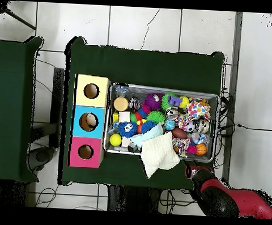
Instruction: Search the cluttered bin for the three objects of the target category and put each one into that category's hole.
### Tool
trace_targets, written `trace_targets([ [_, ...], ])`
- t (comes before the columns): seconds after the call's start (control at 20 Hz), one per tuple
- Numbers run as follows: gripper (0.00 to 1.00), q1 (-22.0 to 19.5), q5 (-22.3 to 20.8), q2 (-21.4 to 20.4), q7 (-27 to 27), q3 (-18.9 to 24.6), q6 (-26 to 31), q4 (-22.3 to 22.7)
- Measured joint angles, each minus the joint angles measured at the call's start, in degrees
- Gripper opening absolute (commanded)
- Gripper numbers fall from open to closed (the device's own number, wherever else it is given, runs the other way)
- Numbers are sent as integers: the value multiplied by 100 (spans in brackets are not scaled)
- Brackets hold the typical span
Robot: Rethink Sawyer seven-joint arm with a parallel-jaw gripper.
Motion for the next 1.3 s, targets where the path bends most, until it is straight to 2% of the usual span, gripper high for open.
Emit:
trace_targets([
  [1.1,100,123,-9,-15,0,-190,-11,-1],
  [1.3,100,195,-141,21,0,-385,-298,-7],
])
